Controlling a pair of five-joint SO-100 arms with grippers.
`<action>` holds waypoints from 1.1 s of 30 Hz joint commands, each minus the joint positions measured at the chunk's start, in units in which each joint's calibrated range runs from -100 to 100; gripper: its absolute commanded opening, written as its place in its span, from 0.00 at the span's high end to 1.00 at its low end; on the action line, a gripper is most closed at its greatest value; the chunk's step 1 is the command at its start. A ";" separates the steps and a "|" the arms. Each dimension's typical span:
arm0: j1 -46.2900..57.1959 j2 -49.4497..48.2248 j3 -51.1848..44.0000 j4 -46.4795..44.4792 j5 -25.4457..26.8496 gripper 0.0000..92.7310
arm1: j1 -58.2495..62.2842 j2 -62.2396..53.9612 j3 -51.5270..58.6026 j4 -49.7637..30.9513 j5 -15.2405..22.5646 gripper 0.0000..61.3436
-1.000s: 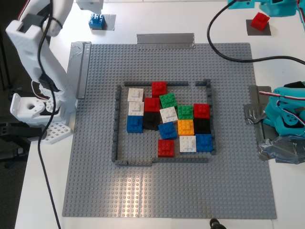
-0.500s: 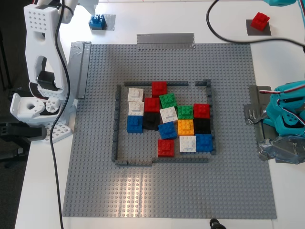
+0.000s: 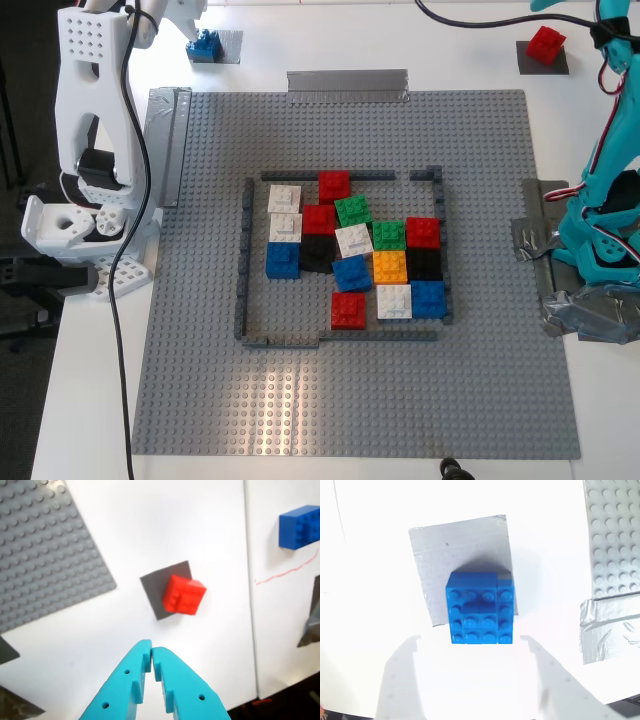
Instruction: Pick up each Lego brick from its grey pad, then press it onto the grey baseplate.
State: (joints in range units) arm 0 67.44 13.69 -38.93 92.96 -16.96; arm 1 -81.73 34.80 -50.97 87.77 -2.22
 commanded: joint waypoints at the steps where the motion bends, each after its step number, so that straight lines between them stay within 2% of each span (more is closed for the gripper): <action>1: 2.38 2.70 -4.55 -0.28 -1.28 1.00 | -0.35 -1.75 -1.18 -1.69 -0.19 0.60; 7: 6.08 7.51 -8.52 -0.36 -0.99 1.00 | -0.50 -1.32 1.89 -3.72 -0.05 0.62; 16: 8.54 10.60 -8.97 0.05 -0.89 1.00 | -1.01 0.31 2.43 -5.43 -0.10 0.62; 21: 8.91 10.68 -8.34 -0.28 -0.99 0.85 | -1.15 0.82 2.43 -6.24 0.20 0.63; 29: 8.47 13.26 -8.97 -0.52 -0.94 0.83 | -0.94 0.82 2.98 -6.24 0.68 0.63; 33: 8.98 15.23 -8.52 -4.27 -1.04 0.83 | -0.79 0.65 3.70 -5.83 0.88 0.63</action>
State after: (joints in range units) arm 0 75.73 28.49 -45.27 91.57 -17.95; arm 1 -82.36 37.31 -47.39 81.74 -1.49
